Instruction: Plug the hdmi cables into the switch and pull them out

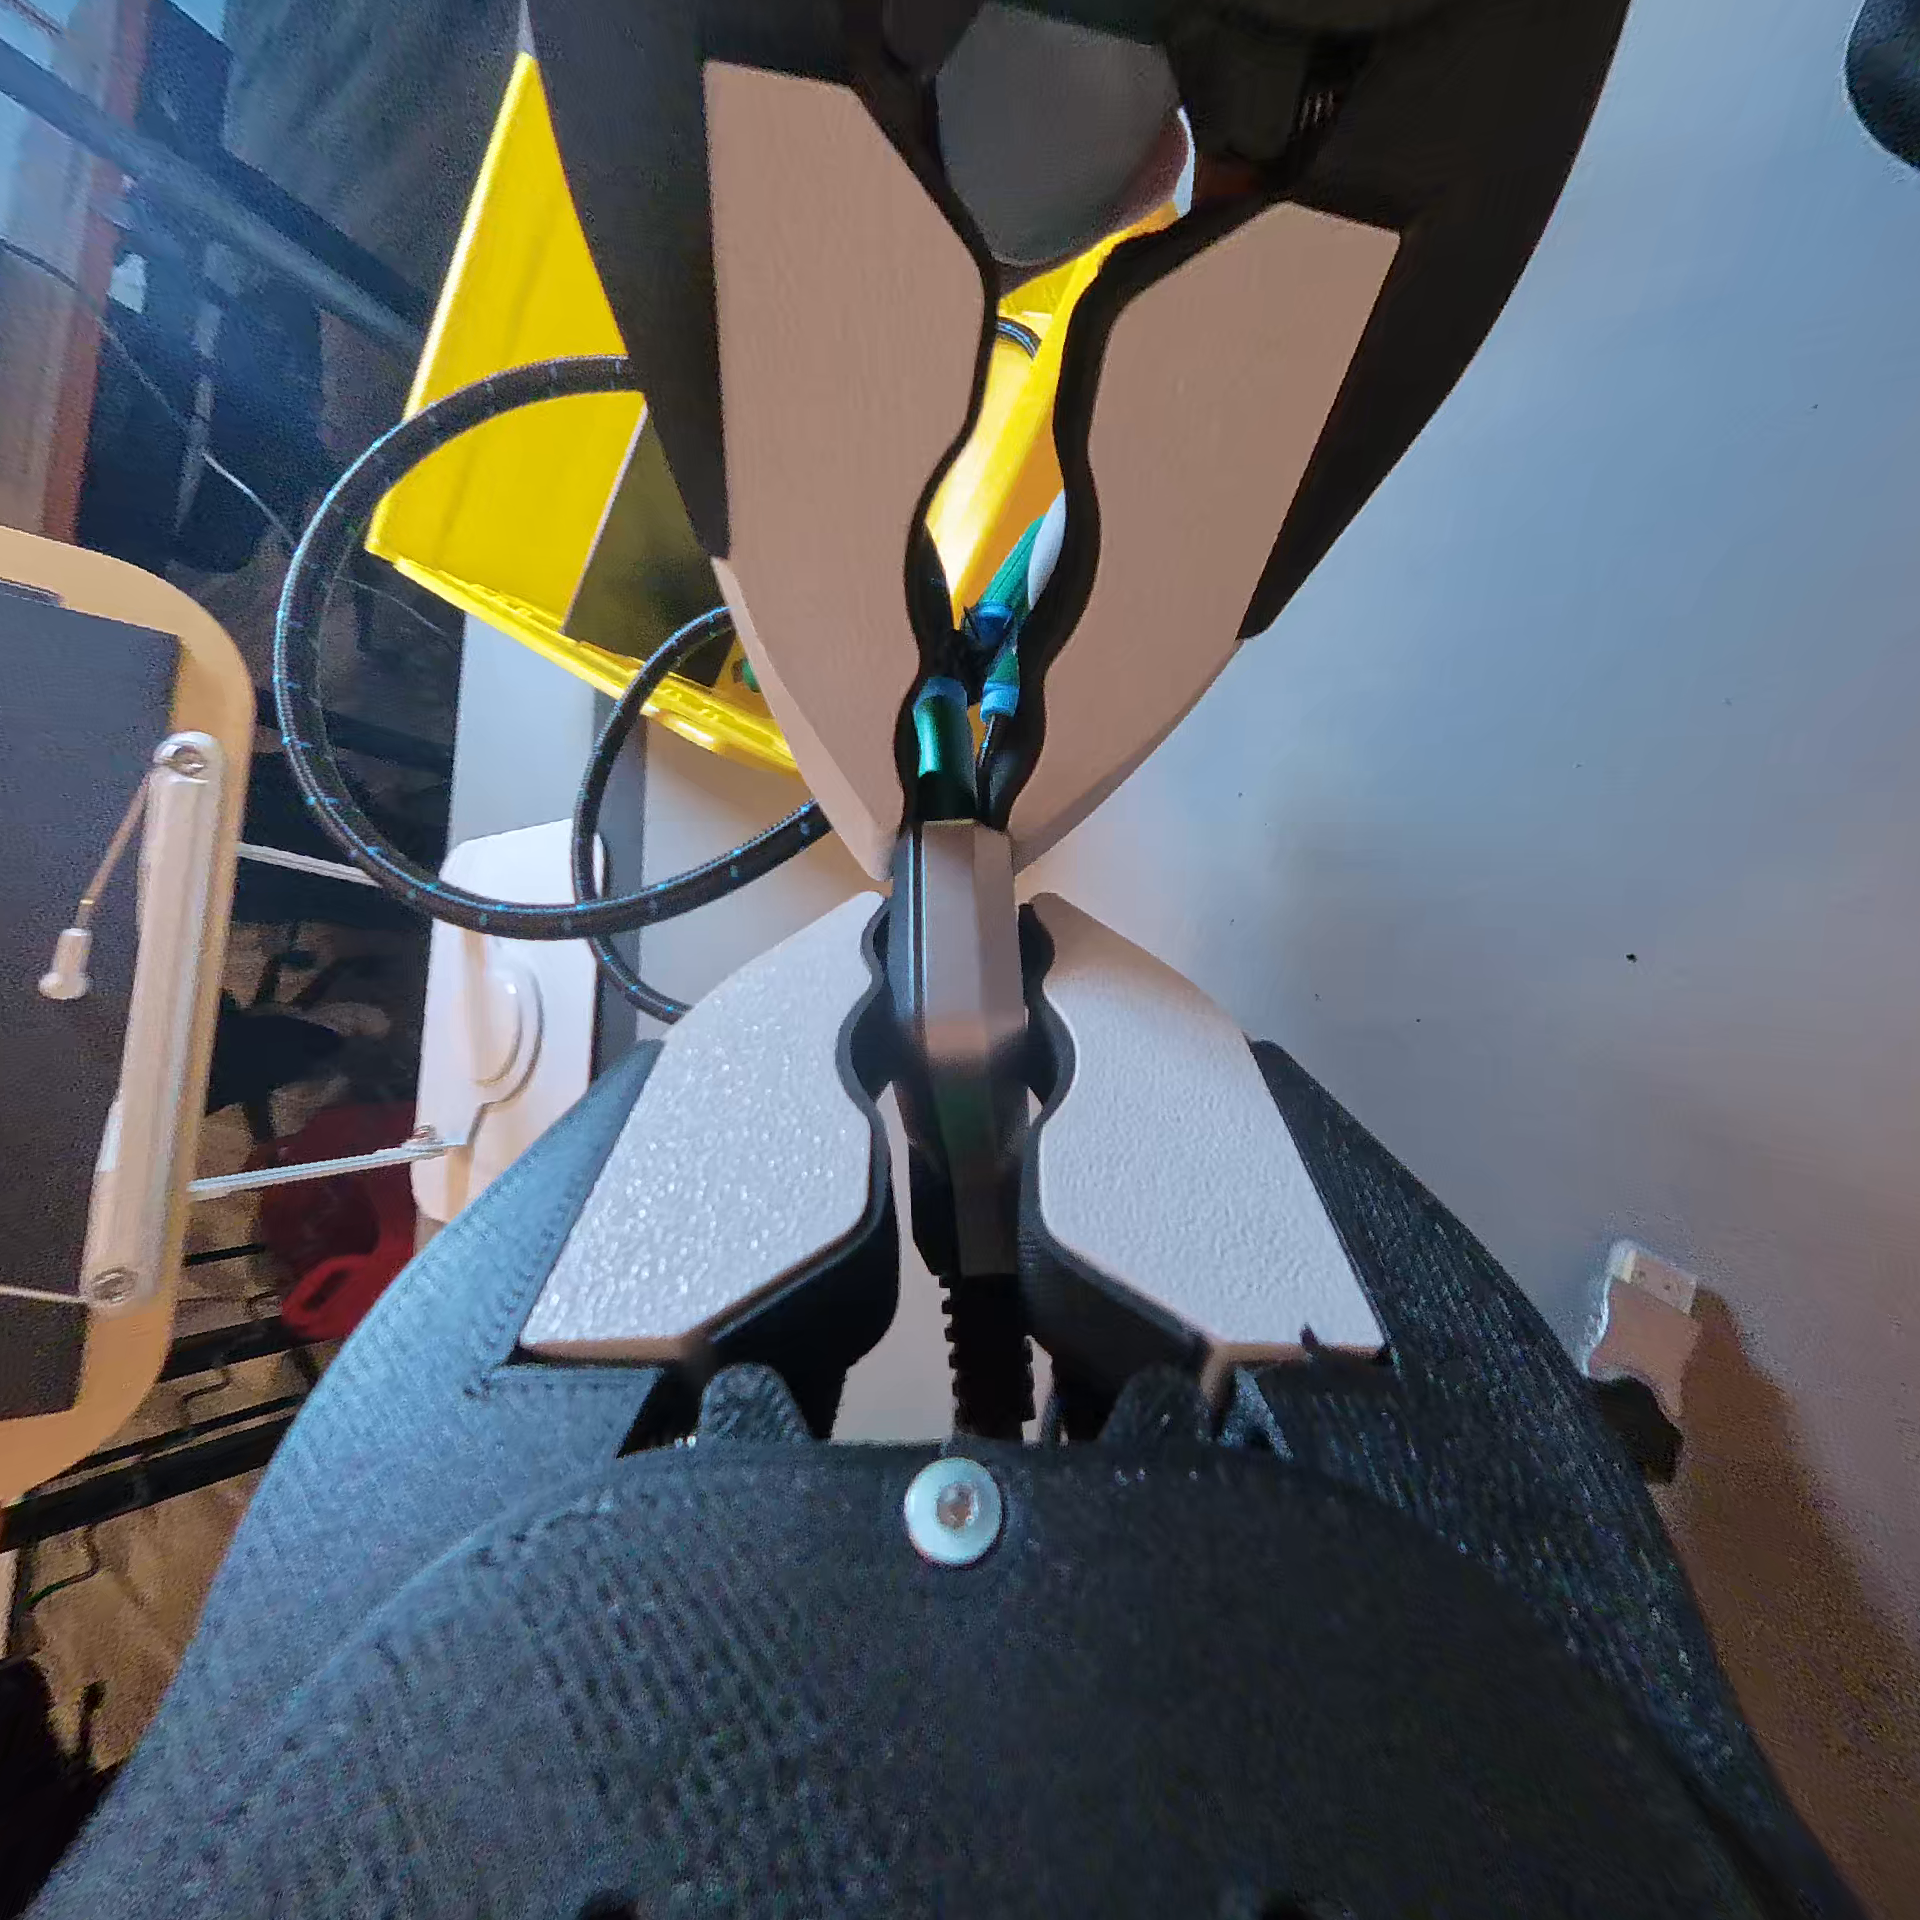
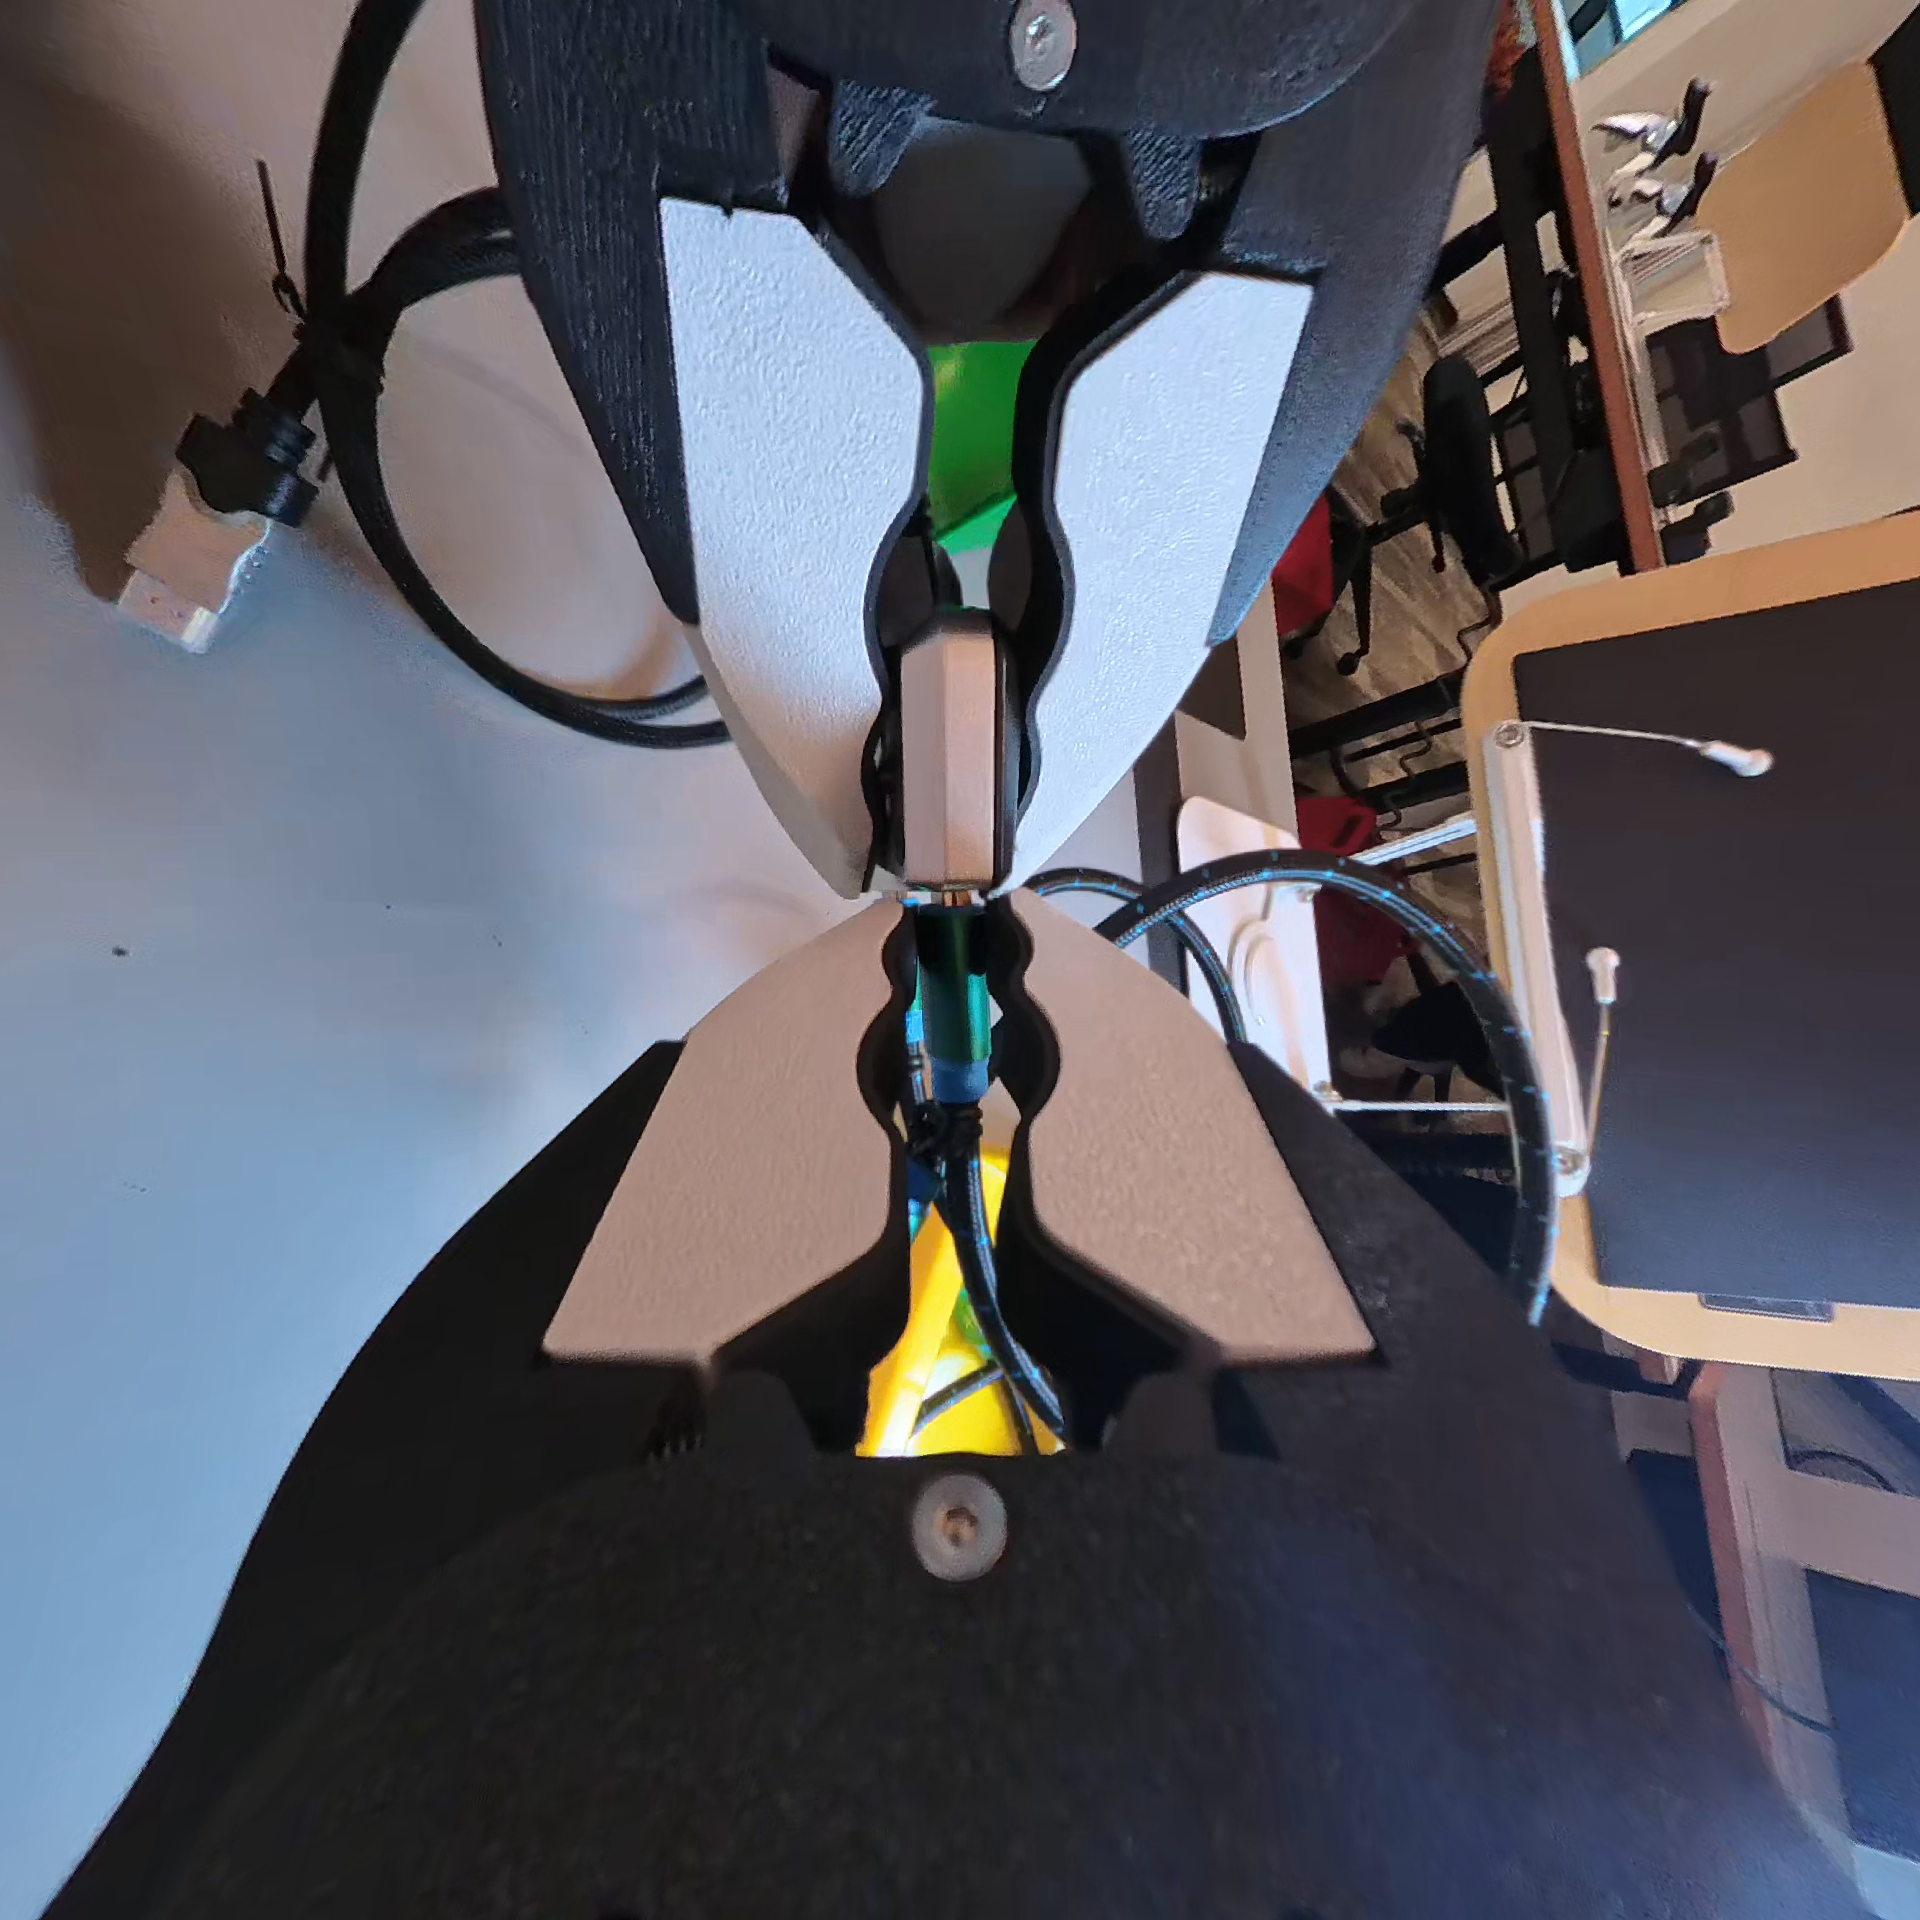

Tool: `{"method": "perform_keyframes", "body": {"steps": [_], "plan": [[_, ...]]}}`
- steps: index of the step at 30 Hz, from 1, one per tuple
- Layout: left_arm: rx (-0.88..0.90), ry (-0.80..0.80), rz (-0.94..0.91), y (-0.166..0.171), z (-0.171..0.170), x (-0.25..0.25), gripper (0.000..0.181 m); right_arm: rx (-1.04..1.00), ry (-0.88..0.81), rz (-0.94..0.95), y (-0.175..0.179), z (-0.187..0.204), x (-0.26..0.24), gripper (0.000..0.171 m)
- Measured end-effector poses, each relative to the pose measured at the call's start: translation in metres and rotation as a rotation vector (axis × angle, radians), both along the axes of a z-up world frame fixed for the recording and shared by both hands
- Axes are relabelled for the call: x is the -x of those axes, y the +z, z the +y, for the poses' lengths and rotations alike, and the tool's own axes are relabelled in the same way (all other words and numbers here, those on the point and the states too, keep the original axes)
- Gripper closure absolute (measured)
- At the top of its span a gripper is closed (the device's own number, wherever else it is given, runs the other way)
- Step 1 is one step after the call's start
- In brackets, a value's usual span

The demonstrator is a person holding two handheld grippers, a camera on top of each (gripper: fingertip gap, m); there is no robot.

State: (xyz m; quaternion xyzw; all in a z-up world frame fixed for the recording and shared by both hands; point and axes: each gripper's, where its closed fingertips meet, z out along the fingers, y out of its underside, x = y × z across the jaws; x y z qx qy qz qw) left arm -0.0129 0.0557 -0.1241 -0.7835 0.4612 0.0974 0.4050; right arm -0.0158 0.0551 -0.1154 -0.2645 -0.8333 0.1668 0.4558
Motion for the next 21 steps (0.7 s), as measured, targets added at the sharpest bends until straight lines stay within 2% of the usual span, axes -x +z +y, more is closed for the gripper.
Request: {"method": "perform_keyframes", "body": {"steps": [5,10,15,17,18,20,21], "plan": [[-0.051,0.005,0.033,0.015,-0.005,-0.004,0.16,0.004,0.021,0.038,0.015,-0.005,-0.004,0.159],[-0.063,0.026,0.149,0.014,-0.007,0.001,0.16,-0.073,0.007,0.033,0.013,-0.006,-0.001,0.159],[-0.041,0.047,0.224,0.011,-0.01,0.01,0.159,-0.051,0.026,0.036,0.01,-0.006,0.003,0.159],[-0.01,0.096,0.252,0.009,-0.012,0.029,0.159,-0.162,-0.1,-0.036,-0.002,0.028,-0.002,0.159],[-0.011,0.137,0.261,0.011,-0.013,0.044,0.159,-0.146,-0.126,-0.033,-0.004,0.041,-0.005,0.159],[-0.042,0.183,0.18,0.021,-0.016,0.064,0.159,0.036,-0.118,0.037,0.009,0.049,-0.009,0.159],[-0.062,0.187,0.125,0.029,-0.018,0.07,0.16,0.056,-0.147,0.077,0.02,0.058,-0.012,0.159]]}}
